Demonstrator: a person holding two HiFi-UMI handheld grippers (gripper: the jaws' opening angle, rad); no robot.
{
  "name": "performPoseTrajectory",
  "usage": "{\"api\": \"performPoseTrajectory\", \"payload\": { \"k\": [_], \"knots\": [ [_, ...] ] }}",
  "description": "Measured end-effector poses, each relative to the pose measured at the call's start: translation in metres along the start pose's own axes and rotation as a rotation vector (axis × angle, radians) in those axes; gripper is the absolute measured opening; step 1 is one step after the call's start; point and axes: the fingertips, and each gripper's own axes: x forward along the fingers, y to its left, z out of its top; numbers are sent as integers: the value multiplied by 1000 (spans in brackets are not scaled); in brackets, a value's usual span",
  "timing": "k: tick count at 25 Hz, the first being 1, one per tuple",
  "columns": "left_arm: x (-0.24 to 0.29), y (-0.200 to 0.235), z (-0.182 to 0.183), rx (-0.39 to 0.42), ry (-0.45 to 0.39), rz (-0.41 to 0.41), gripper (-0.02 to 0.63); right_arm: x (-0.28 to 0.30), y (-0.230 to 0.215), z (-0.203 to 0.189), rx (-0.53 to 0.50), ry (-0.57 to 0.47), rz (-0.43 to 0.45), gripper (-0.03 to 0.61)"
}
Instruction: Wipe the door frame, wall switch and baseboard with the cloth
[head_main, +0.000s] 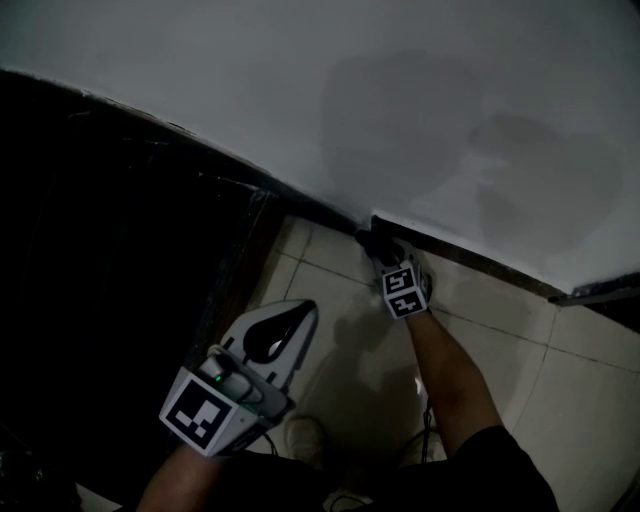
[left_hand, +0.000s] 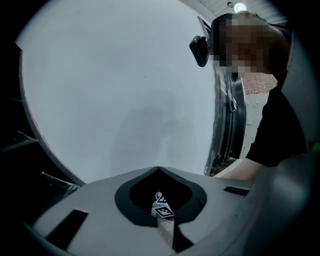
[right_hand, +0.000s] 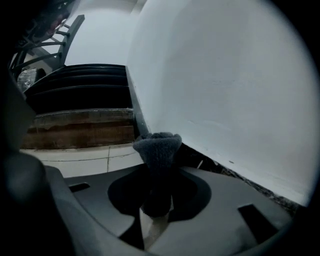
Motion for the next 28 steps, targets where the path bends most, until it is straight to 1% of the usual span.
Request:
{"api": "performPoseTrajectory", "payload": {
  "k": [3, 5, 11, 16, 21, 25, 28],
  "knots": [
    [3, -5, -5, -3, 18, -19, -9, -7, -20, -8, 27, 5, -50, 91],
    [6, -10, -7, -9, 31, -31, -9, -15, -31, -15, 27, 16, -71, 91],
    [16, -28, -2, 16, 21, -60, -9, -49, -62, -21, -62, 18, -117, 91],
    [28, -46, -3, 29, 17, -107, -9, -78, -86, -37, -45, 58, -170, 91],
    [41, -68, -2, 24, 14, -152, -9, -101, -104, -53, -26, 71, -198, 91],
    [48, -74, -4, 16, 6, -183, -9, -117, -119, -65, -24, 82, -237, 91],
    [52, -76, -8, 8, 3, -199, -9, -127, -127, -77, -2, 97, -261, 91]
  ]
}}
